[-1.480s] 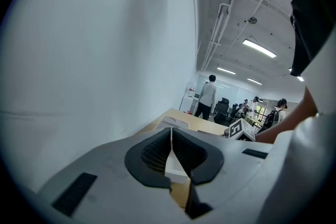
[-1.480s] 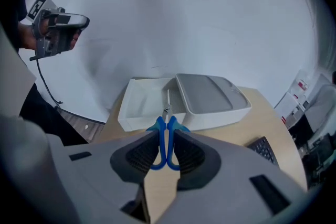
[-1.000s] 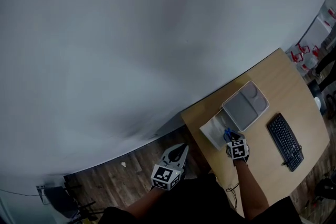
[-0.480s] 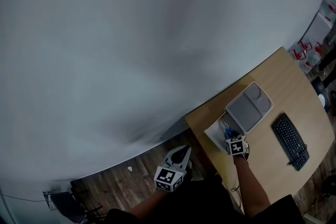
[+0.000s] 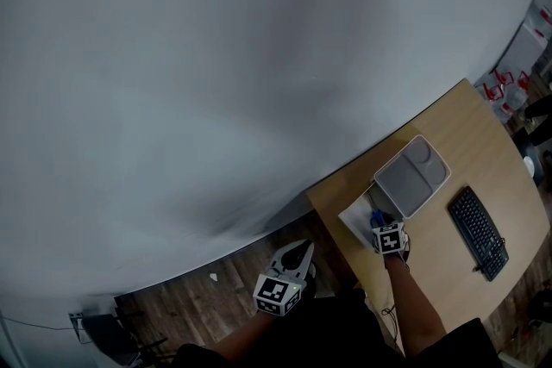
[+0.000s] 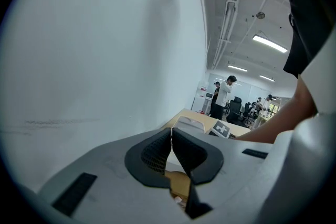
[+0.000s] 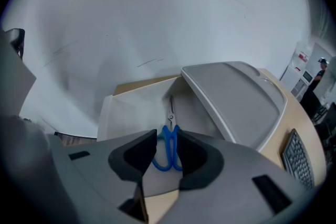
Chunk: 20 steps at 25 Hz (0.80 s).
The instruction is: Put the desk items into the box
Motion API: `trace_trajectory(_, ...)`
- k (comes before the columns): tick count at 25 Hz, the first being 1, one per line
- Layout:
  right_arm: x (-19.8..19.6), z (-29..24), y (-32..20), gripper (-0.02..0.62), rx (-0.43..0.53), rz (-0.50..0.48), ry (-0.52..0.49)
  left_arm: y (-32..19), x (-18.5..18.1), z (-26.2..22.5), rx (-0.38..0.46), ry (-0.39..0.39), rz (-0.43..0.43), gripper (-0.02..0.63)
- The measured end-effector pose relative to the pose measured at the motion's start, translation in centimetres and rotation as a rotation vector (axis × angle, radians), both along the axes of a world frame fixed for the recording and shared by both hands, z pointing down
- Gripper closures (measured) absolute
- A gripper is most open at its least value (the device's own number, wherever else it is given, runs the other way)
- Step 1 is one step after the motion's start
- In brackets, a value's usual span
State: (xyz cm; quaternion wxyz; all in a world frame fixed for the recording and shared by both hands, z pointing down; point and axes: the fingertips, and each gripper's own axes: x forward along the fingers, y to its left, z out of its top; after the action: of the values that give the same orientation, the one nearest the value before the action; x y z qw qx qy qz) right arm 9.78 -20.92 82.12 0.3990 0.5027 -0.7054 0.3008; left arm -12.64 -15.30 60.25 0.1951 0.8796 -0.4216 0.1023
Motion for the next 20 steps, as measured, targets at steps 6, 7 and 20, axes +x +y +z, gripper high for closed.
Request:
trace_trajectory(6, -0.3, -1.3, 0.0, 0.419, 0.048, 0.008, -0.038, 0.7, -0.4, 0.2, 0.003, 0.008, -0.006, 0.586)
trace_trajectory(7, -0.4, -1.5, 0.1, 0.419, 0.060, 0.006, -0.046, 0.8, -0.3, 0.2, 0.003, 0.010, -0.004, 0.586)
trace_trajectory(20, -0.3, -8.8, 1.8, 0.461, 0.224, 0.112, -0.146, 2.3, 2.2, -0.6, 0.002, 0.083, 0.056, 0.586)
